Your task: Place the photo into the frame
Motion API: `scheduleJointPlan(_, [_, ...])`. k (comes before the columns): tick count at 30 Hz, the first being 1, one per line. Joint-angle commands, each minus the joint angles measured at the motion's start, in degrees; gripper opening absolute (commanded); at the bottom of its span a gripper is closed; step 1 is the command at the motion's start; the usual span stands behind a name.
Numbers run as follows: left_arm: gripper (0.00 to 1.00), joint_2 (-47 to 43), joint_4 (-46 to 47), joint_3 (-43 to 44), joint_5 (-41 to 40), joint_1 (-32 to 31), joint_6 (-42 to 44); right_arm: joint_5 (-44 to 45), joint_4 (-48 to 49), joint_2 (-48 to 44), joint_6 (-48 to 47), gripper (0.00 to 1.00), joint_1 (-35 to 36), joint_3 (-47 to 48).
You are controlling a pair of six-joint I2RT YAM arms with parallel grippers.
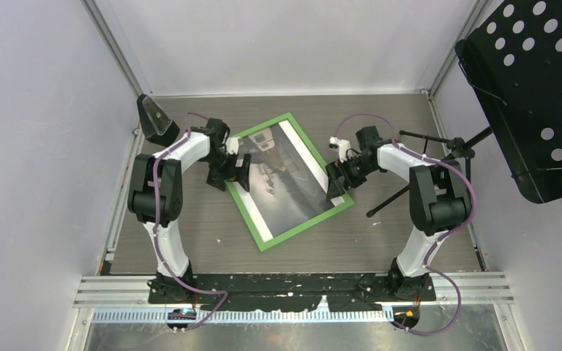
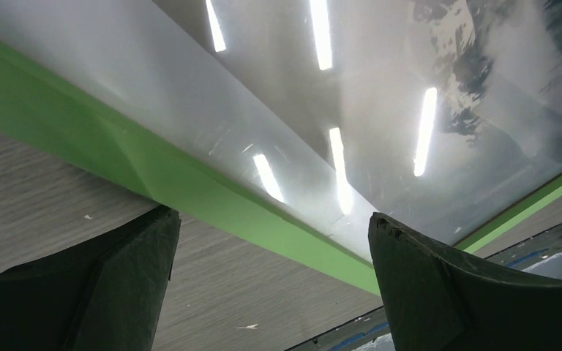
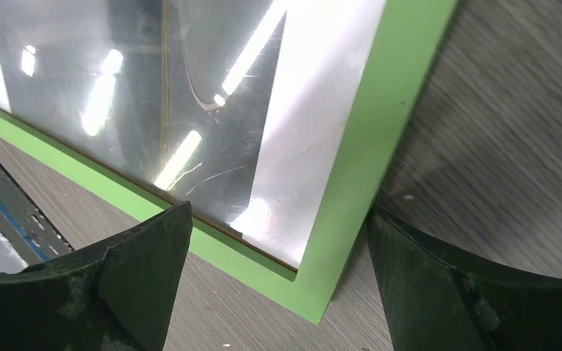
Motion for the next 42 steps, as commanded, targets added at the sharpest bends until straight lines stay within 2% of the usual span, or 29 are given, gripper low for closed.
scheduleJointPlan(1, [0.99, 2.52, -3.06, 4.26, 4.21, 1.38, -0.93, 2.32, -5.01, 0.26, -6.26, 0.95, 5.06, -1.29])
scheduleJointPlan(10, [0.99, 8.73, -7.38, 14.41, 7.83, 1.65, 1.46, -0.5, -7.98, -2.89, -12.1, 0.95, 12.69, -3.62])
scheduleJointPlan(19, [0.99, 15.45, -12.89, 27.46, 9.19, 1.59, 1.56, -2.64, -9.85, -2.7, -13.45, 0.95, 21.86, -3.69])
scheduleJointPlan(31, [1.0, 24.7, -17.86, 44.23, 15.04, 1.57, 2.41, -7.63, -10.48, -0.05, -13.39, 0.95, 33.46, 2.7])
scheduleJointPlan(36, [1.0, 21.98, -16.36, 45.63, 12.44, 1.87, 3.65, -6.43, -9.92, -1.21, -12.84, 0.95, 34.31, 6.39])
scheduleJointPlan(42, [1.0, 12.75, -10.4, 39.87, 6.54, 2.49, 5.49, 0.9, -8.4, -6.66, -9.92, 0.95, 32.42, 9.27])
